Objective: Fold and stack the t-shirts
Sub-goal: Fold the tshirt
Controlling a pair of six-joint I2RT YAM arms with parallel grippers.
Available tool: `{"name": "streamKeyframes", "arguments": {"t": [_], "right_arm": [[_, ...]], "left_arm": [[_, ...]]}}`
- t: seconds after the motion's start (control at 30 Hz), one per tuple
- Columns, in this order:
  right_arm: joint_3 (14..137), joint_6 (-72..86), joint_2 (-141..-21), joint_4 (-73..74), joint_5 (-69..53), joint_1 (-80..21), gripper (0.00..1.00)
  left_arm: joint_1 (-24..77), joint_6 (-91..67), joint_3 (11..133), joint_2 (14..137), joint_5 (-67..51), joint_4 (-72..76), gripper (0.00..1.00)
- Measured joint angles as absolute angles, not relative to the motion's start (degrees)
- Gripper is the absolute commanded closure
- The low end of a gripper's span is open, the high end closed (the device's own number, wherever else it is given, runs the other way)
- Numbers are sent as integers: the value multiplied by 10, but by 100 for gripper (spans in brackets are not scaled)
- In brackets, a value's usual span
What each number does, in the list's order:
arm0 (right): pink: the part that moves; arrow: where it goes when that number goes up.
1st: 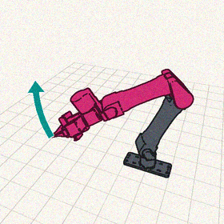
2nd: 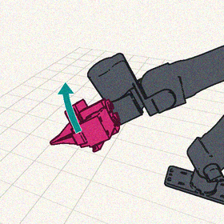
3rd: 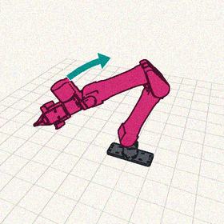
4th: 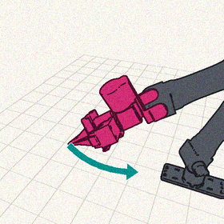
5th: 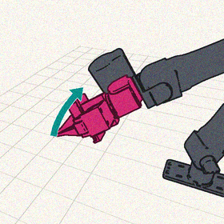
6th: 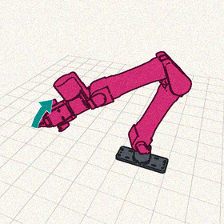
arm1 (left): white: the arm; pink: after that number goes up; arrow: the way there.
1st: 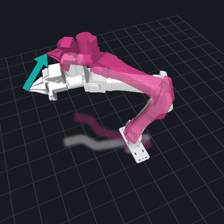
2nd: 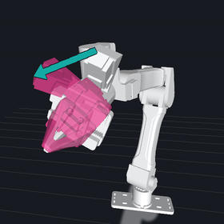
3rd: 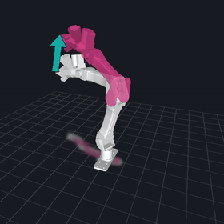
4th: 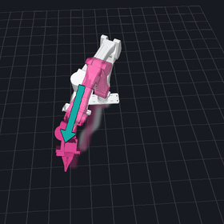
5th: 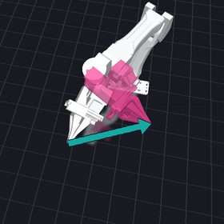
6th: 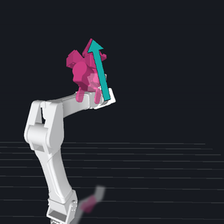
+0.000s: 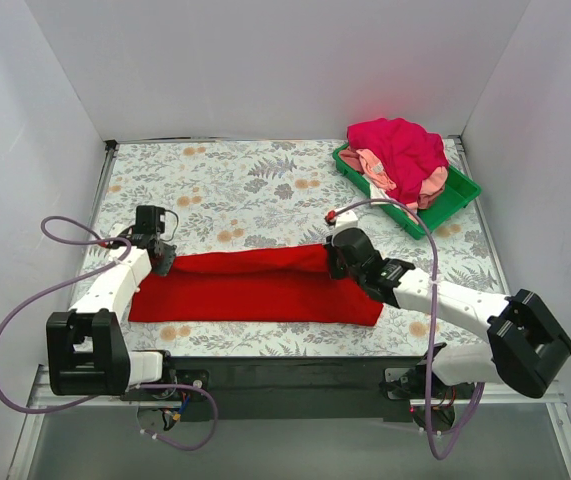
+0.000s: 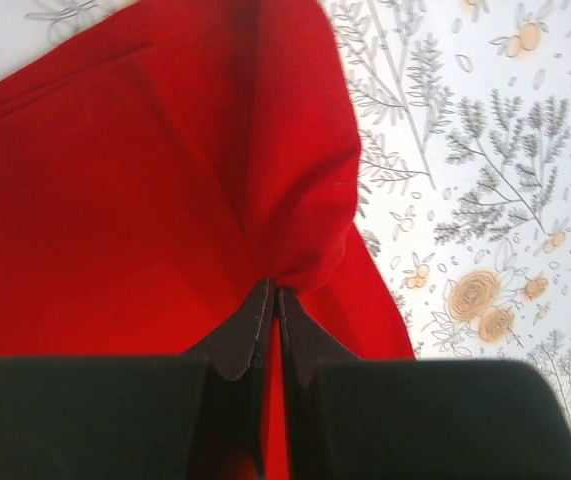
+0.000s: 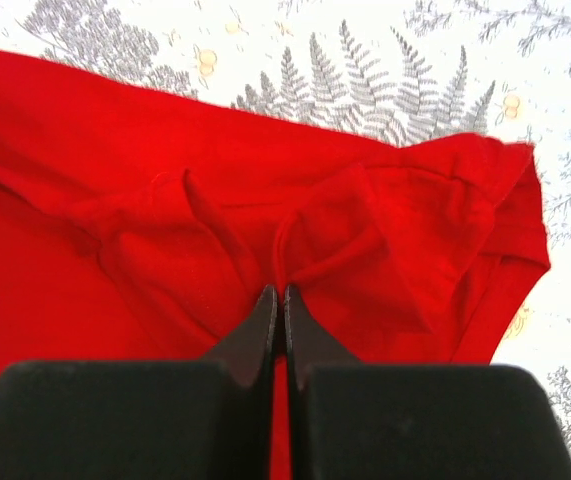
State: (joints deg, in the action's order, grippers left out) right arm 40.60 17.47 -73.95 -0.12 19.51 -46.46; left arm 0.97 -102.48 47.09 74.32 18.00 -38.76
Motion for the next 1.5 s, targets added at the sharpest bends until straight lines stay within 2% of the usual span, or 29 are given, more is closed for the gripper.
{"name": "streamKeyframes", "arguments": {"t": [0.03,0.07,0.1,0.13,0.2,0.23,0.3,0.33,0.4,0.43,0.6,0.73,0.9,1.0,1.17,1.37,1.5], "right_arm": [[398,178,-737,-1,195,-466,99],[393,180,-735,-1,195,-467,98],[384,183,-731,-1,194,-467,90],[376,187,-726,0,193,-469,83],[359,199,-713,5,184,-472,61],[347,205,-703,8,178,-475,48],[319,222,-675,25,164,-484,41],[304,230,-658,36,159,-490,31],[268,247,-614,53,143,-507,18],[253,254,-589,67,136,-513,2],[236,255,-493,102,105,-523,2],[260,236,-487,96,104,-523,2],[347,213,-578,69,109,-522,2],[400,206,-654,49,114,-521,2],[430,203,-739,31,111,-508,2],[425,204,-771,28,89,-472,2],[413,206,-781,25,75,-452,2]], "left_arm": [[10,-1030,465,740,183,-390,100],[10,-1037,461,737,185,-395,95],[10,-1044,456,734,188,-400,89],[10,-1050,452,731,190,-409,76],[10,-1061,445,724,190,-426,56],[10,-1069,441,717,191,-435,50],[10,-1086,430,690,192,-460,44],[10,-1093,425,671,192,-475,43],[10,-1102,421,629,196,-504,42],[10,-1105,420,599,197,-521,42],[10,-1102,429,508,199,-564,40],[10,-1087,457,524,173,-555,39],[27,-1068,482,619,119,-492,39],[76,-1063,506,704,109,-468,38],[119,-1067,562,823,135,-464,32],[110,-1110,584,920,227,-522,28],[52,-1122,584,934,258,-540,28]]}}
